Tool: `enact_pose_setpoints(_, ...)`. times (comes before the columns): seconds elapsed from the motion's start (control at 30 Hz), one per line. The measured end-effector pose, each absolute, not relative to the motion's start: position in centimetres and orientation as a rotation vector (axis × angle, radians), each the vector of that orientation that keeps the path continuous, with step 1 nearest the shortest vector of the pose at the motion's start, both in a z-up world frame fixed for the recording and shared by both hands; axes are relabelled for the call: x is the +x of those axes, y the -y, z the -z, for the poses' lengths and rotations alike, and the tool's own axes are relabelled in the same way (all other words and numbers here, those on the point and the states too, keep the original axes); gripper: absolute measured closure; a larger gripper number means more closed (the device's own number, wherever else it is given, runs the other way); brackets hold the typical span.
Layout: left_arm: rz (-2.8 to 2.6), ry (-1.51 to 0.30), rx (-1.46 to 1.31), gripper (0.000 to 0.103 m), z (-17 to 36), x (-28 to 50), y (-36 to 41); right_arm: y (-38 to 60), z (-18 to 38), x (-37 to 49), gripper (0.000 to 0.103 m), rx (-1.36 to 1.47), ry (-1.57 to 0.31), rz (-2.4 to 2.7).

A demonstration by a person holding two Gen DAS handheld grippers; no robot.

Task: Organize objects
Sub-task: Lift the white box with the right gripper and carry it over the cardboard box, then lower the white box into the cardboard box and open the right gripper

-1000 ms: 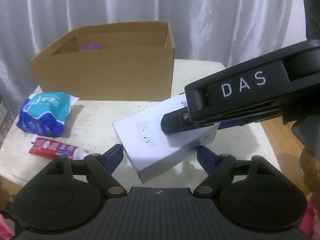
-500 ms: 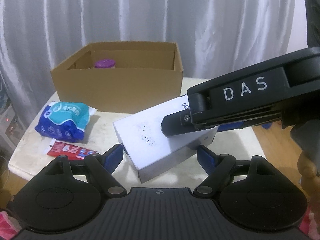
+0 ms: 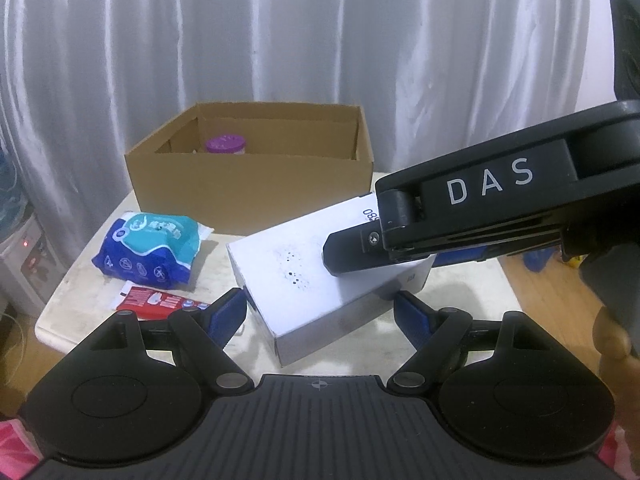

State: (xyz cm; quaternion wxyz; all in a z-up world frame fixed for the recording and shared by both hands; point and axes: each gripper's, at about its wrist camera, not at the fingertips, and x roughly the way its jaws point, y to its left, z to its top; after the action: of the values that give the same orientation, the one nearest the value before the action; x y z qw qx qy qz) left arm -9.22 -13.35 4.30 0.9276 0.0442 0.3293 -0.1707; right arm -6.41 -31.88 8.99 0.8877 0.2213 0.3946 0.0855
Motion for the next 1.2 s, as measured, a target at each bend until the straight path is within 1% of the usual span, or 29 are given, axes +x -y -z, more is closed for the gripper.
enact_pose_setpoints(0.3, 0.342, -0.638, 0.089, 0.022, -5.6, -9.1, 13.1, 31.8, -10.4, -6.5, 0.040, 0.455, -0.781, -0.185)
enact_pose_setpoints(0.5, 0.348, -0.600, 0.137, 0.022, -8.1, -5.6, 13.6, 32.7, -13.1, -3.5, 0.040, 0.459, -0.727, -0.187)
enact_pose_setpoints(0.67, 0.367, -0.588, 0.201, 0.022, -10.5, 0.6, 14.8, 34.3, -15.7, 1.7, 0.040, 0.467, -0.708, -0.175)
enact_pose_setpoints(0.87, 0.423, -0.670, 0.256, 0.022, -11.6, 11.3, 16.5, 36.4, -17.1, 10.9, 0.040, 0.462, -0.770, -0.144)
enact_pose_setpoints(1.03, 0.457, -0.815, 0.283, 0.022, -9.3, 20.3, 17.8, 38.2, -14.9, 19.1, 0.040, 0.472, -0.901, -0.114)
enact_pose_setpoints(1.2, 0.466, -0.958, 0.290, 0.022, -6.1, 27.0, 18.8, 39.6, -11.1, 25.3, 0.040, 0.488, -1.039, -0.105)
